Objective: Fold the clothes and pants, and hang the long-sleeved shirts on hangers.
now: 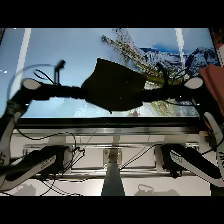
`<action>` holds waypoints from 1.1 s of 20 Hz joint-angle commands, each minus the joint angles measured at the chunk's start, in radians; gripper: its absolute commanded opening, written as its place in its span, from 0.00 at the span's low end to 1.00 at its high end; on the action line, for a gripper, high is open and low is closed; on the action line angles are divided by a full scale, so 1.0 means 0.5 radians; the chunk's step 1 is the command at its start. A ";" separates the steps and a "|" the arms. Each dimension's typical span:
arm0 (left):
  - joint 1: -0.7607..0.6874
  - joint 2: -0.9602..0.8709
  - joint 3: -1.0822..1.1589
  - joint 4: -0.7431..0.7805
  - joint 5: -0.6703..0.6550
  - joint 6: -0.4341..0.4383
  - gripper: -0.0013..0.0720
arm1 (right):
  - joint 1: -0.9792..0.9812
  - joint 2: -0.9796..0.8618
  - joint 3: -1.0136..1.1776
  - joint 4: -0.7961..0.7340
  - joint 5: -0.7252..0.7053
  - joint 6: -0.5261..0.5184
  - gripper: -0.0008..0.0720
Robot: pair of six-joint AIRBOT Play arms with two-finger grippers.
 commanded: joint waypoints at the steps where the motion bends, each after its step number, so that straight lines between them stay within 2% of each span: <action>1: 0.153 0.374 0.426 0.037 -0.040 -0.005 0.02 | 0.005 0.107 0.488 0.137 0.072 -0.015 0.07; 6: 0.228 1.094 0.533 0.063 0.147 -0.011 0.02 | 0.007 0.494 0.735 0.672 0.074 0.007 0.07; 7: 0.228 1.221 0.532 0.097 0.155 -0.064 0.02 | 0.040 0.578 0.735 0.708 0.066 0.022 0.07; 9: 0.228 1.440 0.516 0.240 0.117 -0.320 0.02 | 0.197 0.725 0.723 0.607 0.011 0.169 0.07; 12: 0.228 1.661 0.422 0.595 0.059 -0.768 0.02 | 0.523 0.831 0.689 0.217 -0.230 0.539 0.07; 14: 0.228 1.675 0.272 0.680 0.022 -0.907 0.02 | 0.743 0.812 0.594 -0.130 -0.445 0.829 0.07; 16: 0.225 1.608 0.033 0.607 0.038 -0.905 0.02 | 0.922 0.740 0.411 -0.397 -0.670 1.103 0.07; 17: 0.225 1.547 -0.109 0.574 0.087 -0.903 0.02 | 0.990 0.682 0.302 -0.481 -0.809 1.177 0.07; 20: 0.223 1.276 -0.449 0.535 0.395 -0.880 0.02 | 1.047 0.439 0.059 -0.568 -1.276 1.199 0.07; 22: 0.192 1.039 -0.501 0.521 0.472 -0.871 0.02 | 1.008 0.240 0.025 -0.582 -1.482 1.198 0.07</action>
